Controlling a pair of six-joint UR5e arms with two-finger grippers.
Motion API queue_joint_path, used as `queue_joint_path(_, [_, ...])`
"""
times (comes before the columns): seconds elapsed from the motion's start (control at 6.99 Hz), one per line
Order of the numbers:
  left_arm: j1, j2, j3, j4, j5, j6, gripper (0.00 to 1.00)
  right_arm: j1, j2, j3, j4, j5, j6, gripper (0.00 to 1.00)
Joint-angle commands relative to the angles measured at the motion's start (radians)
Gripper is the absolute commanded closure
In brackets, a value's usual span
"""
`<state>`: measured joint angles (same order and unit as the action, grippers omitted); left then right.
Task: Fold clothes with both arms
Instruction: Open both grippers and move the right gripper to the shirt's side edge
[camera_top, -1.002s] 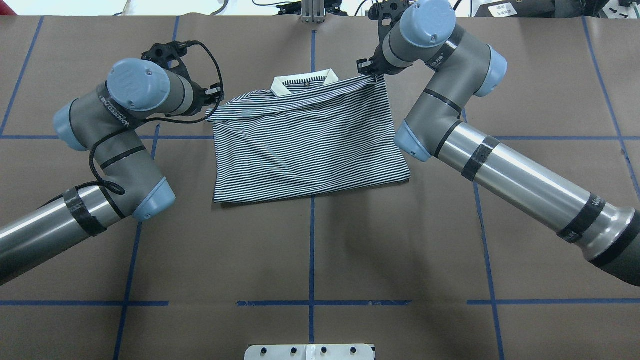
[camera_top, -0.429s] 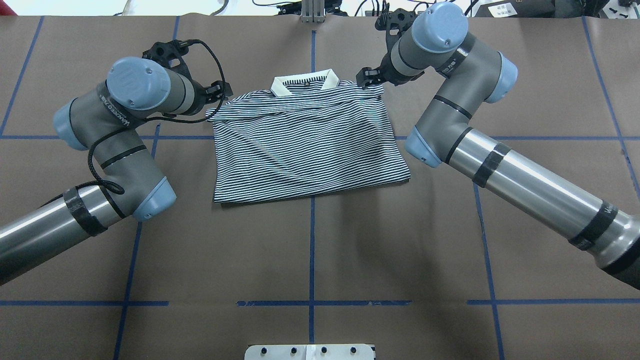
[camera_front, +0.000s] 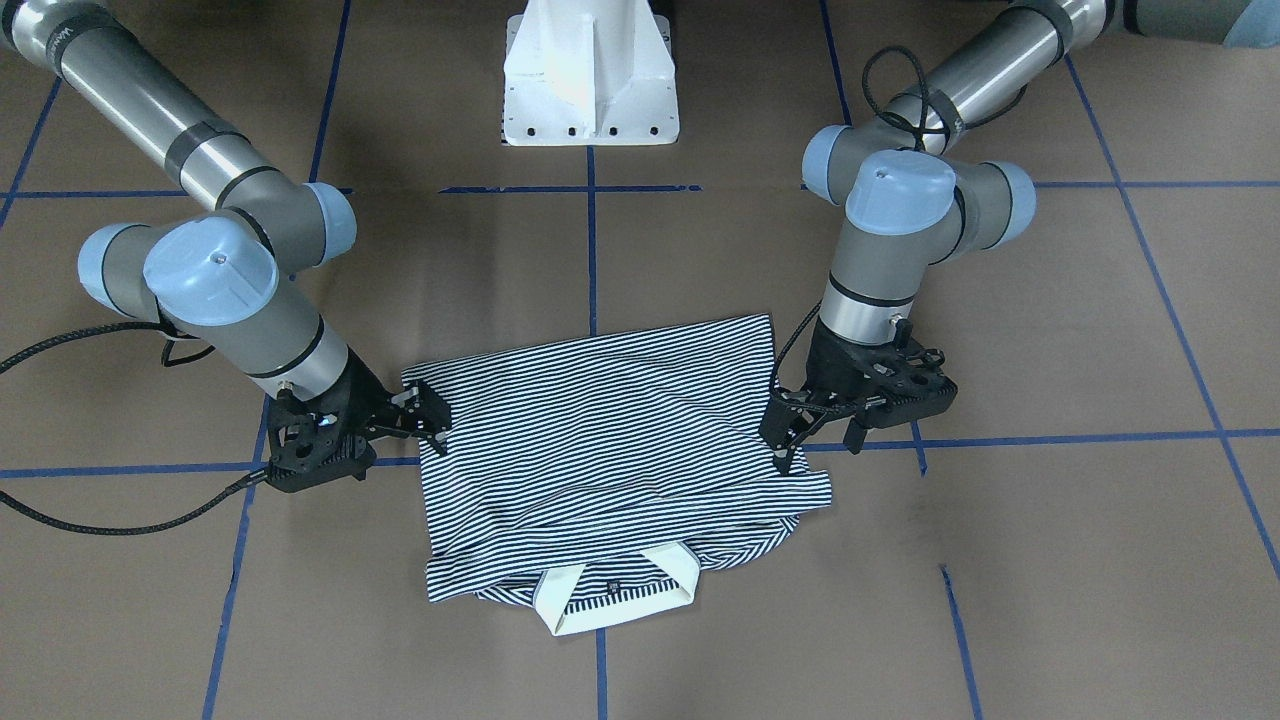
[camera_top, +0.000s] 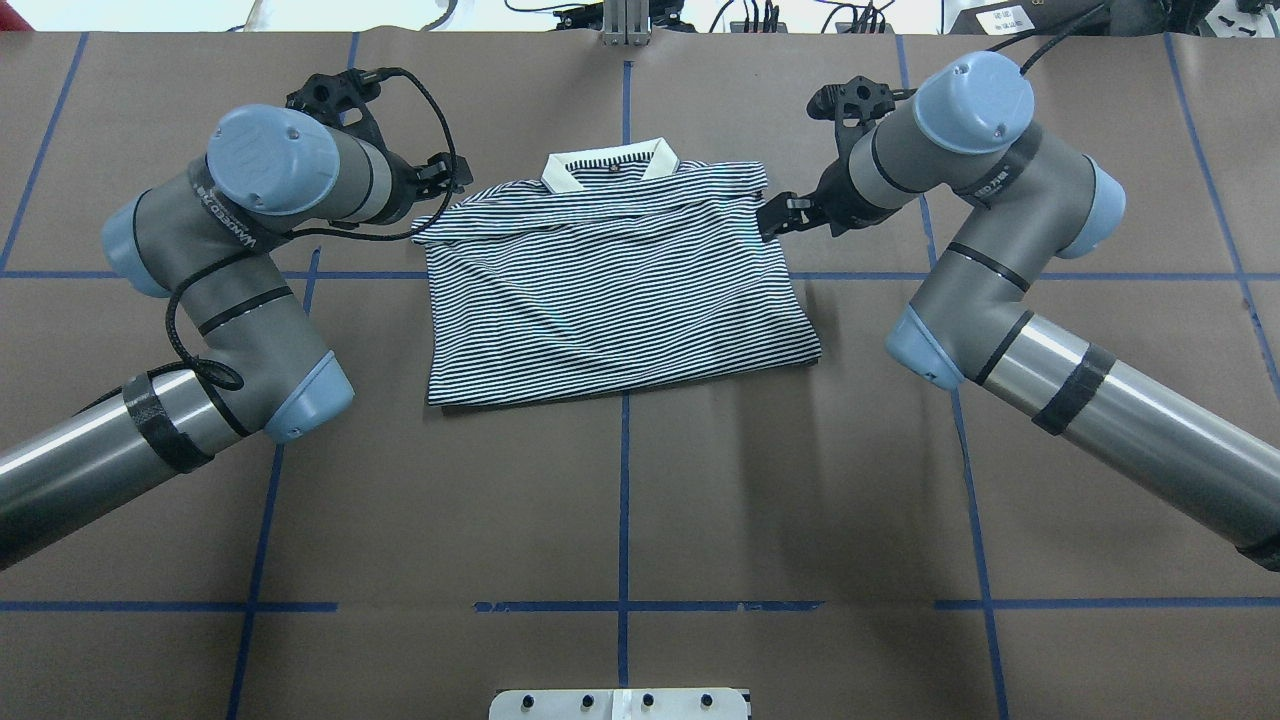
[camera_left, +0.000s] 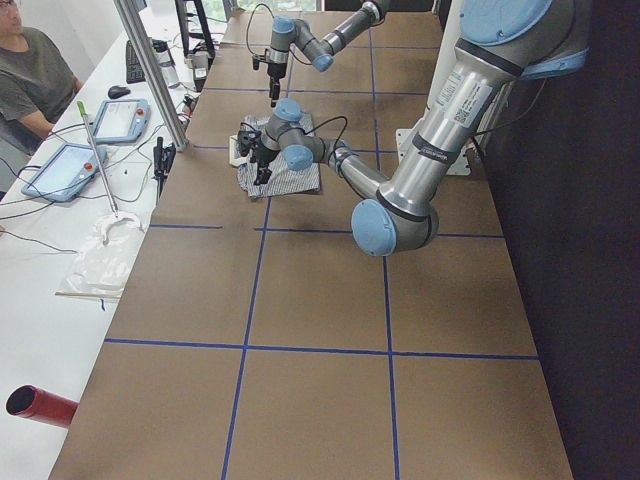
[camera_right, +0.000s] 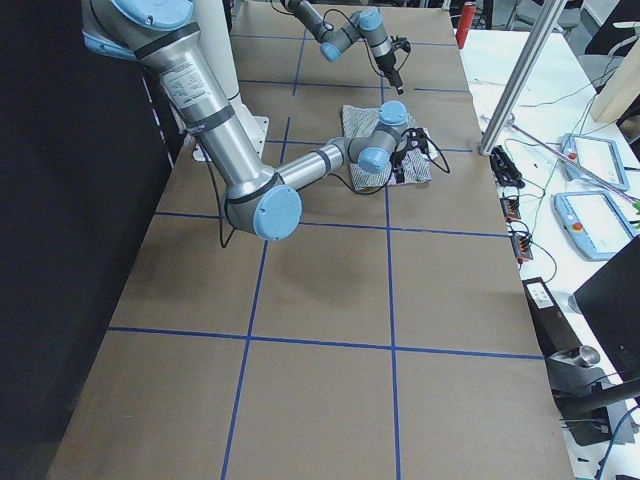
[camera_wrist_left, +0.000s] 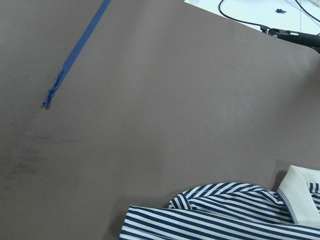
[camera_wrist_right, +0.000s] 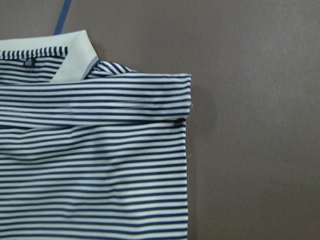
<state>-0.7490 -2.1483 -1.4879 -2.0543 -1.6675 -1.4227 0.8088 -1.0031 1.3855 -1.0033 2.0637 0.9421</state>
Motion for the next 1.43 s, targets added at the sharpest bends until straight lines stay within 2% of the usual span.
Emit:
queue_joint_path(0.0, [0.0, 0.001, -0.017, 0.0, 0.002, -0.001, 0.0, -0.052, -0.037, 0.044, -0.001, 0.013, 0.186, 0.0])
queue_joint_path(0.29, [0.0, 0.001, -0.018, 0.0, 0.002, -0.001, 0.0, -0.095, -0.038, 0.034, -0.001, 0.001, 0.193, 0.01])
queue_joint_path(0.86, [0.002, 0.004, -0.018, -0.001, 0.002, -0.002, 0.0, -0.094, -0.087, 0.073, -0.001, 0.003, 0.195, 0.01])
queue_joint_path(1.0, [0.002, 0.005, -0.018, -0.001, 0.002, -0.002, 0.0, -0.099, -0.089, 0.072, -0.001, 0.001, 0.199, 0.12])
queue_joint_path(1.15, [0.002, 0.007, -0.018, -0.003, 0.002, -0.002, 0.0, -0.102, -0.094, 0.072, -0.001, 0.003, 0.199, 0.38])
queue_joint_path(1.29, [0.002, 0.007, -0.031, -0.006, 0.0, -0.002, 0.0, -0.106, -0.094, 0.072, -0.001, 0.003, 0.199, 0.72])
